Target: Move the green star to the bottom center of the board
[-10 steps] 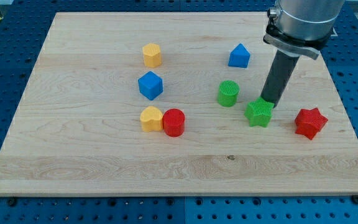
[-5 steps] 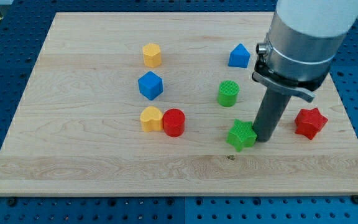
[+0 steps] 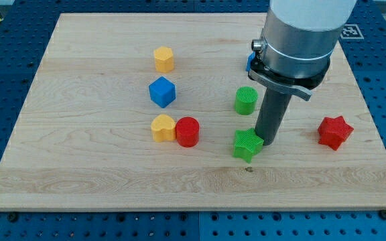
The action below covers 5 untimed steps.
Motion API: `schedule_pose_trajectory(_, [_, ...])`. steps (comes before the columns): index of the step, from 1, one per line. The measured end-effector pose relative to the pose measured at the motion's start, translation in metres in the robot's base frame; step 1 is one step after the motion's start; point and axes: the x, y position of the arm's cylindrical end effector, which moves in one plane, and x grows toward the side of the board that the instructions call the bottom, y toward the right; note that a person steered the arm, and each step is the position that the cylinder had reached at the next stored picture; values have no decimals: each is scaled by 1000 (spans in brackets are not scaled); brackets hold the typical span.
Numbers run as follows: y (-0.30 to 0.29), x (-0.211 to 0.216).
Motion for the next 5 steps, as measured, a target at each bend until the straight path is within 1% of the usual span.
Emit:
schedule_pose_trajectory(1, [0, 0])
schedule_pose_trajectory(3, [-5, 21])
schedule_pose_trajectory(4, [-8, 25])
schedule_pose_trajectory(5, [-8, 17])
